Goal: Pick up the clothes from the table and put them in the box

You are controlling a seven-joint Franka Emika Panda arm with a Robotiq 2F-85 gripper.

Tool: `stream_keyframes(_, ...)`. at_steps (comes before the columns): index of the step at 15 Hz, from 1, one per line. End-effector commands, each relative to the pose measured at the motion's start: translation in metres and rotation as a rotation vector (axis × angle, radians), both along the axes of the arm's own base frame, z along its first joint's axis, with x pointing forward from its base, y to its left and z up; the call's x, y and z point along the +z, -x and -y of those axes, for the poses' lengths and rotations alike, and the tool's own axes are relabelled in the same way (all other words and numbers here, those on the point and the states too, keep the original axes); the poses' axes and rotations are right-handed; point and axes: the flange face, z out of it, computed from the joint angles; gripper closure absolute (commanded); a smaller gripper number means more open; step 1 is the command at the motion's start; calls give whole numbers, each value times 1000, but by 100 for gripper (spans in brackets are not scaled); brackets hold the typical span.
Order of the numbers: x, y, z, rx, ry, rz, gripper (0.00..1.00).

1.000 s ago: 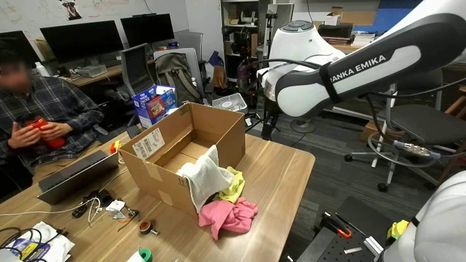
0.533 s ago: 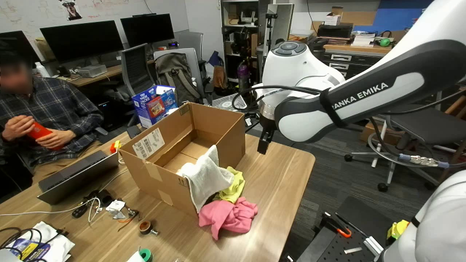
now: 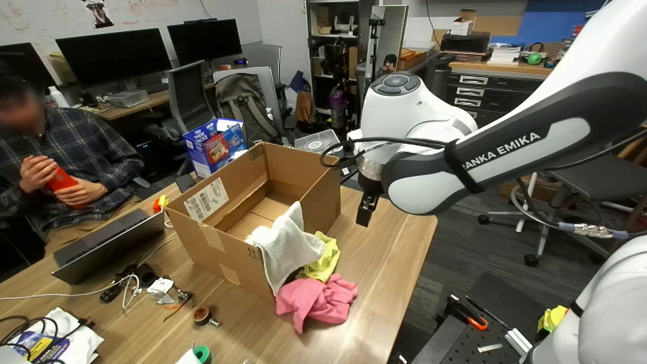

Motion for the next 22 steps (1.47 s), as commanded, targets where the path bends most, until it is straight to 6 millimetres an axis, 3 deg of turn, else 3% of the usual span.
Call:
stream_keyframes(1, -5, -4, -18, -8, -62, 25, 0)
stream_keyframes(7, -23, -14, -43, -31, -177, 30, 0)
stream_keyframes(14, -44, -23, -57, -54, -291, 65, 0)
stream_keyframes(22, -57, -13, -67, 17, -354, 45, 0)
